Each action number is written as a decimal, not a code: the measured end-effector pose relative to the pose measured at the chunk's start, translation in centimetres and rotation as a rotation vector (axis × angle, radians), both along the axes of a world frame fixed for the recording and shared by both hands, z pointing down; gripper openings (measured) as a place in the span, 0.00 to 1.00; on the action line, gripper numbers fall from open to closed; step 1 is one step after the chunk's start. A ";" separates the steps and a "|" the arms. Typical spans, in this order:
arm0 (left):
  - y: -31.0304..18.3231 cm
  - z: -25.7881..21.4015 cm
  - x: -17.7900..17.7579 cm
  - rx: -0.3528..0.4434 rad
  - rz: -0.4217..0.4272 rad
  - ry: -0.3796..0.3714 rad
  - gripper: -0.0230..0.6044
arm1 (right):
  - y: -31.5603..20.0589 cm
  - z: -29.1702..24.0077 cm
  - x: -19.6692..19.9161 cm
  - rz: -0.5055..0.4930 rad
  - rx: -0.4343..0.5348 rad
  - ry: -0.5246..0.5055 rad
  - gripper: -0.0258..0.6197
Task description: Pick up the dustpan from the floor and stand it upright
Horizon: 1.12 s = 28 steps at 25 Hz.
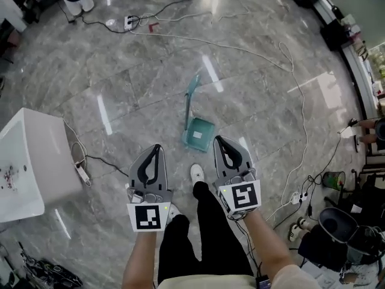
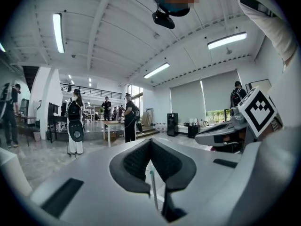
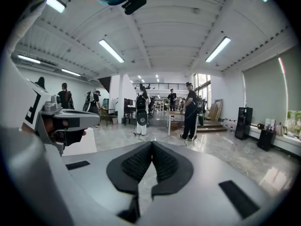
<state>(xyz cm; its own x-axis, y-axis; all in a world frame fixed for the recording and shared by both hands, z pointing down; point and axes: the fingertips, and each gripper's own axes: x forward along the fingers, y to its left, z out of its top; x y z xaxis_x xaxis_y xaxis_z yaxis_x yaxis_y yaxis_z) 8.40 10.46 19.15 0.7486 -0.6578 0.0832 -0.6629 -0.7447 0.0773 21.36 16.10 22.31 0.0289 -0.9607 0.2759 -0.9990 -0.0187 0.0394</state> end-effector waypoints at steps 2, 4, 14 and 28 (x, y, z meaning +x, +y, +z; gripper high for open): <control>3.9 -4.2 -2.5 0.008 0.043 0.008 0.05 | 3.3 -4.6 -2.9 0.020 0.008 -0.005 0.07; 8.1 -8.2 -4.8 0.018 0.070 0.002 0.05 | 7.1 -9.0 -5.2 0.032 0.016 -0.014 0.07; 18.0 -20.1 -11.8 0.046 0.038 -0.050 0.05 | 17.5 -22.9 -7.7 0.077 0.091 -0.033 0.07; 24.2 -21.5 -3.6 0.059 0.118 -0.092 0.05 | 22.7 -25.4 -3.5 0.071 0.157 -0.048 0.07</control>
<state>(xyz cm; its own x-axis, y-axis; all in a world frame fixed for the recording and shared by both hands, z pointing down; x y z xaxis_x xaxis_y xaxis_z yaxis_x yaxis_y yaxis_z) 4.82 34.66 -2.36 0.8120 -0.5714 0.1192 -0.5727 -0.8193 -0.0261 17.82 38.82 -3.09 0.0890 -0.9881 0.1255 -0.9956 -0.0919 -0.0173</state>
